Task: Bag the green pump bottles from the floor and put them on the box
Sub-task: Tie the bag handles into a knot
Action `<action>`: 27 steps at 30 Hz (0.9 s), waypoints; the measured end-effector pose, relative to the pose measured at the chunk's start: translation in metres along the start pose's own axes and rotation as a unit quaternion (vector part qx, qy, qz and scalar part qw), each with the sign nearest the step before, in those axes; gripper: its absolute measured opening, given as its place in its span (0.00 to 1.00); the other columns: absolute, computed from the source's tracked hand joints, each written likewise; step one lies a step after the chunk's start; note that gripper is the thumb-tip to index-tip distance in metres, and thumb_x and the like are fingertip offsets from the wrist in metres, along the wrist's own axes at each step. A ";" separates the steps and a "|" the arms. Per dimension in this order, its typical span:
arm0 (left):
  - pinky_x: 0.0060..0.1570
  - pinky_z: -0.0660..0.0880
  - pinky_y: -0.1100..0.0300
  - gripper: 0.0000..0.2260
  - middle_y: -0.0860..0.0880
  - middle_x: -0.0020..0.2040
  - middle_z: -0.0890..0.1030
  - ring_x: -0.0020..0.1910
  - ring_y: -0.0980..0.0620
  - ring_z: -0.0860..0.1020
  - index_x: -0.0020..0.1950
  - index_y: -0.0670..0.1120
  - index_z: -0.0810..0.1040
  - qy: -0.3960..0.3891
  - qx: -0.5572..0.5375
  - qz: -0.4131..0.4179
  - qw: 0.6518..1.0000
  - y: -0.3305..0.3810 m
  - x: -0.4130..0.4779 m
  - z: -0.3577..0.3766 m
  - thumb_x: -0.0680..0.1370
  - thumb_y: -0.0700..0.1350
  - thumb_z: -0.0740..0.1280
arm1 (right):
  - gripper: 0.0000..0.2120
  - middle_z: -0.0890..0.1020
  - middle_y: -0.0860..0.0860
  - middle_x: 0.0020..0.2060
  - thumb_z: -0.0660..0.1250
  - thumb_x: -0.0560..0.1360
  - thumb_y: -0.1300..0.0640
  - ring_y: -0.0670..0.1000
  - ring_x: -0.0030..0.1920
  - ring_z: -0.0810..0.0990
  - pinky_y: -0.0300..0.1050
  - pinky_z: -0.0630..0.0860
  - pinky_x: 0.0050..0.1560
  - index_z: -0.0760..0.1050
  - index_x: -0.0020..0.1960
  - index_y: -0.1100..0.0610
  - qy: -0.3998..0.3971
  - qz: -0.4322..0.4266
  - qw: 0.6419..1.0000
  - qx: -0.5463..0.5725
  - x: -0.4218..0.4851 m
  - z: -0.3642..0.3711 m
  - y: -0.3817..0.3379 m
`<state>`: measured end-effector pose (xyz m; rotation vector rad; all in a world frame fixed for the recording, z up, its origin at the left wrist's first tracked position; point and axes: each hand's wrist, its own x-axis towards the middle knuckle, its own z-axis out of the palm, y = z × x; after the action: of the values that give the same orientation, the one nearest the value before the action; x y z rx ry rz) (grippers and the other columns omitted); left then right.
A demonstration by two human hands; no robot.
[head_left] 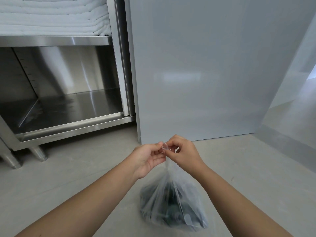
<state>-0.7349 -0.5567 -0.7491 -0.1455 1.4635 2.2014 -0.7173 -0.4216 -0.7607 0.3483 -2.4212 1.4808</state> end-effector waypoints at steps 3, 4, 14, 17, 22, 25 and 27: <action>0.47 0.77 0.57 0.07 0.41 0.47 0.79 0.44 0.48 0.81 0.43 0.38 0.78 -0.005 0.006 -0.003 1.000 0.000 0.000 0.000 0.77 0.39 0.62 | 0.03 0.75 0.45 0.33 0.71 0.70 0.62 0.43 0.33 0.72 0.30 0.67 0.34 0.79 0.37 0.59 0.006 -0.003 1.000 -0.003 0.001 0.001 0.001; 0.46 0.77 0.58 0.07 0.42 0.46 0.79 0.43 0.49 0.81 0.43 0.39 0.78 -0.006 0.011 -0.003 1.000 0.000 0.000 0.000 0.77 0.39 0.62 | 0.03 0.74 0.45 0.33 0.71 0.70 0.62 0.43 0.33 0.72 0.29 0.67 0.34 0.80 0.37 0.59 0.006 -0.004 1.000 -0.005 0.001 0.001 0.002; 0.46 0.77 0.57 0.04 0.49 0.37 0.83 0.42 0.49 0.83 0.44 0.40 0.76 -0.020 0.050 0.040 0.998 0.000 -0.003 0.002 0.77 0.38 0.63 | 0.06 0.76 0.43 0.32 0.69 0.71 0.62 0.39 0.34 0.74 0.29 0.67 0.35 0.79 0.36 0.56 0.025 0.000 1.000 0.003 0.000 -0.002 0.007; 0.45 0.77 0.58 0.04 0.49 0.39 0.84 0.44 0.47 0.83 0.43 0.41 0.76 -0.027 0.067 0.056 0.996 0.000 -0.004 0.004 0.76 0.38 0.63 | 0.12 0.76 0.43 0.31 0.69 0.71 0.62 0.38 0.33 0.74 0.29 0.67 0.35 0.76 0.33 0.49 0.034 0.009 0.999 0.013 -0.001 -0.004 0.008; 0.43 0.77 0.60 0.02 0.48 0.43 0.83 0.48 0.47 0.83 0.43 0.43 0.74 -0.033 0.086 0.072 0.993 0.000 -0.003 0.006 0.76 0.40 0.64 | 0.14 0.77 0.43 0.29 0.68 0.72 0.62 0.38 0.31 0.74 0.29 0.68 0.34 0.74 0.32 0.46 0.051 0.042 0.997 0.026 0.000 -0.004 0.008; 0.42 0.76 0.61 0.03 0.49 0.42 0.82 0.45 0.50 0.82 0.43 0.44 0.74 -0.034 0.117 0.091 0.988 -0.001 -0.003 0.008 0.77 0.42 0.64 | 0.13 0.79 0.40 0.25 0.67 0.73 0.62 0.38 0.31 0.75 0.28 0.69 0.35 0.75 0.33 0.47 0.056 0.057 0.996 0.043 0.002 -0.005 0.010; 0.43 0.75 0.61 0.03 0.50 0.42 0.81 0.44 0.53 0.81 0.43 0.45 0.74 -0.019 0.156 0.111 0.981 -0.004 0.000 0.008 0.77 0.43 0.64 | 0.12 0.79 0.37 0.25 0.66 0.73 0.62 0.37 0.30 0.75 0.27 0.69 0.35 0.75 0.34 0.49 0.062 0.065 0.994 0.054 0.003 -0.006 0.011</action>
<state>-0.7316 -0.5485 -0.7488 0.1714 1.8570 2.0909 -0.7229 -0.4112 -0.7659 0.1169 -2.3109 1.6398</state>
